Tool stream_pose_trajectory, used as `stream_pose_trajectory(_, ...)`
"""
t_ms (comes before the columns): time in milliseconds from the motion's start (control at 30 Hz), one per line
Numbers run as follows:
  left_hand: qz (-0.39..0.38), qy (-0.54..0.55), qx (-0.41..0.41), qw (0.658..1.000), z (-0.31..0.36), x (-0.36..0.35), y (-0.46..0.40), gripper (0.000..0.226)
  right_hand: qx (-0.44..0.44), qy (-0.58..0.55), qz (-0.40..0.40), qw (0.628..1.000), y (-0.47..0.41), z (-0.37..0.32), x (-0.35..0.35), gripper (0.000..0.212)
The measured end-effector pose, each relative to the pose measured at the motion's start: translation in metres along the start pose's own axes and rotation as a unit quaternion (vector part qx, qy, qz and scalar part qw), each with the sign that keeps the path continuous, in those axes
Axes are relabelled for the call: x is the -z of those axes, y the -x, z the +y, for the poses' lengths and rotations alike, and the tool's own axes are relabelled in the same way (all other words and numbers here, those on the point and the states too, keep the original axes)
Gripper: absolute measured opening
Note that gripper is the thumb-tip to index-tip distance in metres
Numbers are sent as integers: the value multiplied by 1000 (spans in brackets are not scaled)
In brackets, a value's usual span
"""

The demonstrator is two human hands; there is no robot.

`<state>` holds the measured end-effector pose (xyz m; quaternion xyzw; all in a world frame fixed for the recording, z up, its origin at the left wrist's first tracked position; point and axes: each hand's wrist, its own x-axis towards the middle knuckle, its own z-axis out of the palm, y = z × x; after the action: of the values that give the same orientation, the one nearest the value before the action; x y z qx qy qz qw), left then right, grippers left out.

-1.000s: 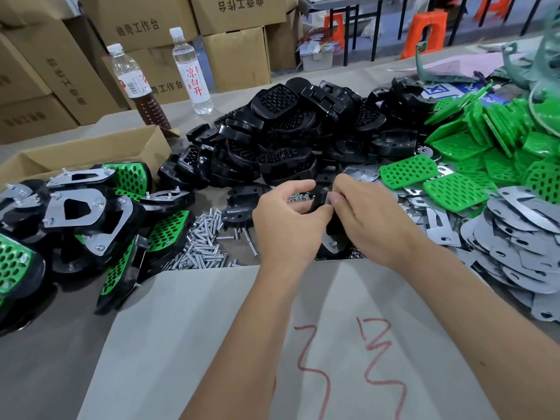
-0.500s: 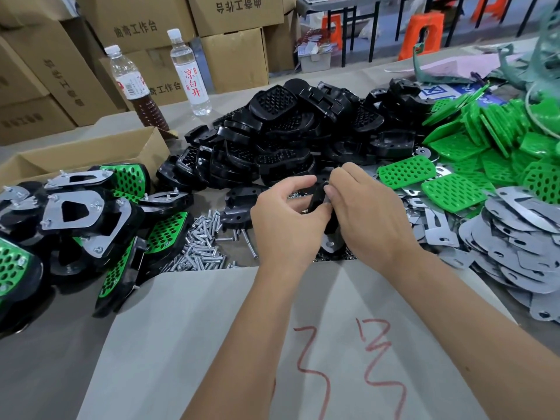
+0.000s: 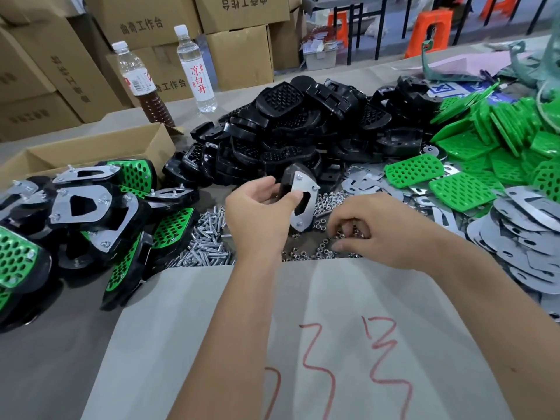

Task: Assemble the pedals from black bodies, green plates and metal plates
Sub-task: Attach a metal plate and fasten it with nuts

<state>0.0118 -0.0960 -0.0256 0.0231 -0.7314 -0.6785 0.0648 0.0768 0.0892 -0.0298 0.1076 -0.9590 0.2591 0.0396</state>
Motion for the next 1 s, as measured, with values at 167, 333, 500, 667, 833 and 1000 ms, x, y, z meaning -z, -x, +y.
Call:
stream_pose_trajectory(167,-89,-105,34,990,4,13,-3,17,-24,-9,22,999,-1,-1,-2,15)
stream_pose_trajectory(333,-109,-111,107,982,9,22,-4,41,-34,19,21,999,-2,-8,-7,23)
stream_pose_trajectory(500,-146,-3,198,969,17,21,-1,17,-47,35,38,998,-3,-12,-8,12)
stream_pose_trajectory(667,-160,-8,220,962,19,24,-3,8,-48,58,46,996,-2,-17,-12,13)
stream_pose_trajectory(833,-148,-3,213,966,17,18,-1,38,-39,-88,174,980,-3,-19,-13,13)
stream_pose_trajectory(1000,-138,20,200,970,16,11,2,45,-27,-169,199,965,-4,-29,-18,13)
